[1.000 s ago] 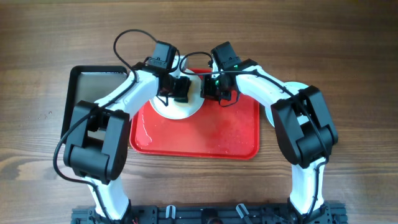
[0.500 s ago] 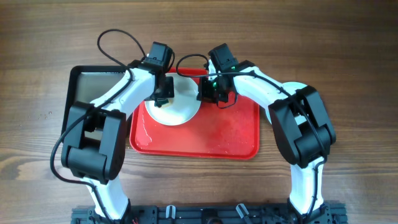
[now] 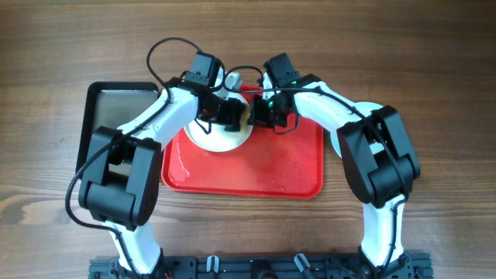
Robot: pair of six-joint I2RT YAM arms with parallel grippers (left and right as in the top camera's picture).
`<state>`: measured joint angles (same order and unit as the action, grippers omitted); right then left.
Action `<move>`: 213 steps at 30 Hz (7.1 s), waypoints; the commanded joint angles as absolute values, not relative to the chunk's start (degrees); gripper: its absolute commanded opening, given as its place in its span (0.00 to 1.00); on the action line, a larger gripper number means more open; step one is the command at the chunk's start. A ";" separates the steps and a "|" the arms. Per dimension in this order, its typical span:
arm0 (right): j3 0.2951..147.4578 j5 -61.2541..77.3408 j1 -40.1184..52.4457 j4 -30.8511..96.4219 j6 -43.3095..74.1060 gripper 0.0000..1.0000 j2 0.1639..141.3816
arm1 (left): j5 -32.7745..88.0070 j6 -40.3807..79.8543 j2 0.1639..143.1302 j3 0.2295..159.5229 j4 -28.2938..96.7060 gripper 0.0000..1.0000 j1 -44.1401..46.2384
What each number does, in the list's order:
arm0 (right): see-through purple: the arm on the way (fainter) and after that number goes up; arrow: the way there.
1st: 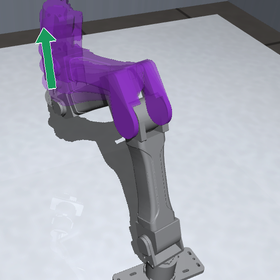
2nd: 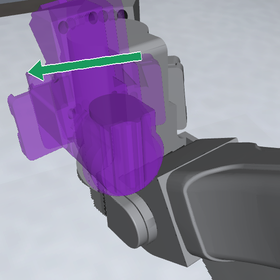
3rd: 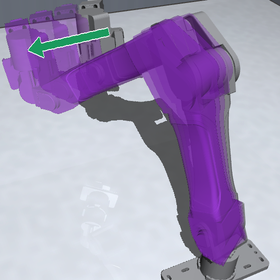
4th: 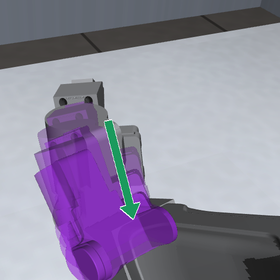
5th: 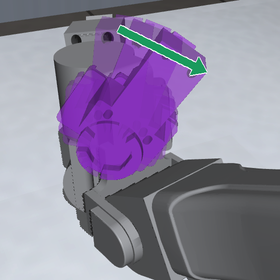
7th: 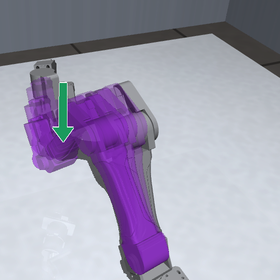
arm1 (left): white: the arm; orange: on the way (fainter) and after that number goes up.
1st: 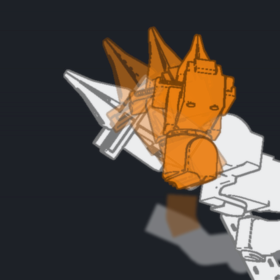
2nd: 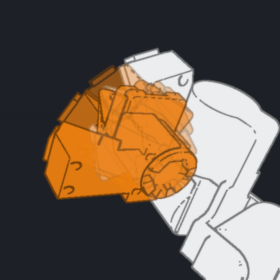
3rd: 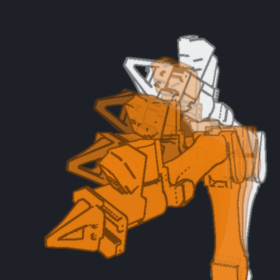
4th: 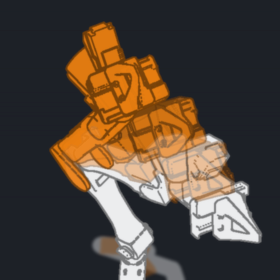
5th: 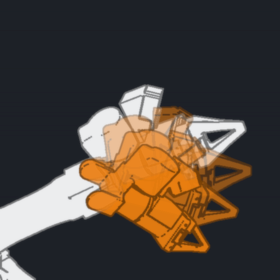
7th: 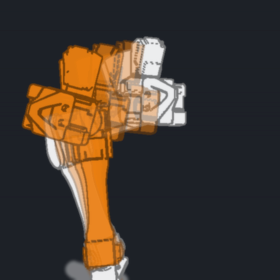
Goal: Clean dirty plates on tray and stack at the side
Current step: 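Scrub the white plate surface with the sponge in the left gripper, then keep scrubbing the white plate with the left-gripper sponge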
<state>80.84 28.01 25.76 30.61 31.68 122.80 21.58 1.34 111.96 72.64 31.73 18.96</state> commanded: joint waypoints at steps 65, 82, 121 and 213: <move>80.14 31.66 24.69 34.63 27.77 0.04 125.58 | -10.85 20.64 114.13 72.42 27.33 0.04 20.99; 80.14 30.92 24.67 34.17 28.64 0.04 125.58 | 29.28 0.05 114.13 72.42 49.32 0.04 15.86; 80.14 30.94 24.69 34.09 28.47 0.04 125.58 | 37.19 -3.49 114.13 72.42 41.74 0.04 15.90; 80.14 31.73 24.69 34.17 28.45 0.04 125.58 | 20.86 19.49 117.45 72.38 27.83 0.04 16.34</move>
<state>80.84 33.41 24.25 33.61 28.45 123.55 29.89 16.88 116.03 72.95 28.86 18.00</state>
